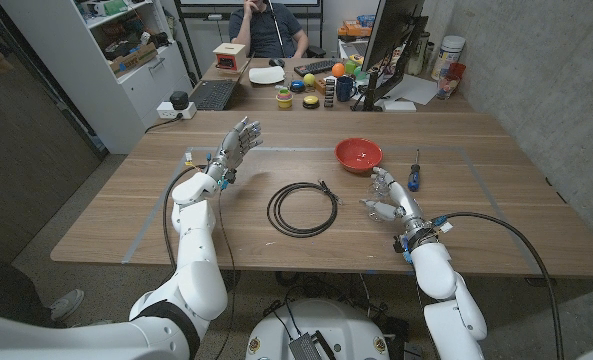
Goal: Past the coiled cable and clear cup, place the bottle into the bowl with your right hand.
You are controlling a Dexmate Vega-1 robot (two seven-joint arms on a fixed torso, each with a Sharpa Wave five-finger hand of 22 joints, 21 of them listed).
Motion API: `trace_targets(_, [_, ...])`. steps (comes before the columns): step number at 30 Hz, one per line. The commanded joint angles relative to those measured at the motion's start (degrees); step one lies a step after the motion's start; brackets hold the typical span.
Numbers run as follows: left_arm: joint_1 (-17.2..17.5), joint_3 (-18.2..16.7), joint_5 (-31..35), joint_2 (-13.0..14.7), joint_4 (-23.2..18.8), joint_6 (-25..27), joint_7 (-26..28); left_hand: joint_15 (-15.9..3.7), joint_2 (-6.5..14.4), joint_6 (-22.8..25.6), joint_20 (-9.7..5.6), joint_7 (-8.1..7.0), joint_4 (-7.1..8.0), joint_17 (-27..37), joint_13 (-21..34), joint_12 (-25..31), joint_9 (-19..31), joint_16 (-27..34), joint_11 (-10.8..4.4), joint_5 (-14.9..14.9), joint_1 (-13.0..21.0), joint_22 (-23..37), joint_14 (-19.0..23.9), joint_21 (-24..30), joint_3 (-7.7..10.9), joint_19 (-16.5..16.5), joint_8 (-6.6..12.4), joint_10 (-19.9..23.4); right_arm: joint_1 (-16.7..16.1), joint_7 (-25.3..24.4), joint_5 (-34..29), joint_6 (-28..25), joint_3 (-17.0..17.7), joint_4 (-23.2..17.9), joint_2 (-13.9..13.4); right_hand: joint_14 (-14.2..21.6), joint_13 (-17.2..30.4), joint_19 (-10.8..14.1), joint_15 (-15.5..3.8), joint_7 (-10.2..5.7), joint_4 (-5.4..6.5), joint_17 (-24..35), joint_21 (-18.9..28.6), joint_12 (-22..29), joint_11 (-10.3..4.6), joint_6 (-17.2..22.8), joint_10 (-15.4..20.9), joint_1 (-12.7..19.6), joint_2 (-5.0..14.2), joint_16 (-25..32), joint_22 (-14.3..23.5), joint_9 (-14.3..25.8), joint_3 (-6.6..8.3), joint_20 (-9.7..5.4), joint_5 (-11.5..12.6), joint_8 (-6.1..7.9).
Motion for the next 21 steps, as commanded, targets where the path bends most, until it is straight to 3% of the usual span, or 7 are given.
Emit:
trace_targets(1, [-0.2,0.12,-0.07,0.12,0.5,-0.17,-0.16,0.15,0.05,0.01,0.15,0.51,-0.03,0.09,0.28,0.24,0.33,0.29,-0.11,0.56,-0.6,0.18,0.13,-0.1,-0.34,0.09,0.32,0.17,-0.04,-3.25,0.08,0.1,0.0,0.95,0.45,14.62,1.71,7.93,-16.3,-1.77,0.34,3.31,5.71,4.47,-1.27,7.47,6.62,4.05,4.78,4.18,3.12,1.0,-2.73,-16.04,0.58,1.8])
trace_targets(3, [-0.11,0.26,0.17,0.11,0.3,-0.27,-0.02,0.07,0.03,0.02,0.13,0.56,-0.01,0.09,0.28,0.23,0.33,0.27,-0.15,0.58,-0.66,0.18,0.08,-0.11,-0.38,0.1,0.32,0.12,0.02,-3.74,0.52,0.97,0.1,1.33,0.17,18.42,2.87,8.59,-16.41,-2.38,0.2,5.98,9.69,6.73,-1.36,10.69,8.74,4.23,4.11,6.64,5.17,1.8,-4.48,-15.79,0.88,2.72])
trace_targets(9, [0.09,0.34,0.23,-0.02,-0.04,-0.17,0.05,0.03,-0.03,-0.06,0.13,0.51,0.04,0.09,0.28,0.21,0.33,0.28,-0.11,0.67,-0.81,0.16,0.09,-0.19,-0.54,0.06,0.3,0.06,0.27,-6.12,0.96,2.2,0.44,2.28,0.42,23.07,5.26,10.3,-16.54,-2.88,-0.17,10.19,18.49,10.7,-1.66,16.67,12.67,5.71,3.14,9.32,9.49,3.8,-6.75,-15.5,1.54,5.23])
trace_targets(15, [0.35,0.43,0.28,-0.09,-0.42,-0.19,0.08,0.02,-0.07,-0.1,0.14,0.49,0.06,0.08,0.28,0.2,0.33,0.27,-0.18,0.72,-0.88,0.15,0.06,-0.23,-0.62,0.08,0.3,0.02,0.12,-9.23,0.85,2.3,0.72,2.47,2.07,24.54,6.27,10.88,-16.55,-3.31,-0.17,11.5,22.85,12.27,-1.56,18.79,14.37,6.6,3.18,9.48,11.47,4.75,-7.2,-15.43,1.69,6.24])
trace_targets(21, [0.47,0.35,0.25,-0.09,-0.39,0.09,0.17,-0.01,-0.1,-0.1,0.15,0.49,0.07,0.07,0.28,0.22,0.33,0.28,-0.09,0.79,-0.96,0.13,0.07,-0.29,-0.71,0.09,0.31,0.07,0.53,-7.95,3.65,2.51,1.21,2.26,2.55,25.39,6.78,11.05,-16.5,-3.03,-0.2,11.84,25.88,12.78,-1.32,19.89,14.64,7.31,3.35,8.92,12.76,5.54,-7.33,-15.49,1.8,6.99])
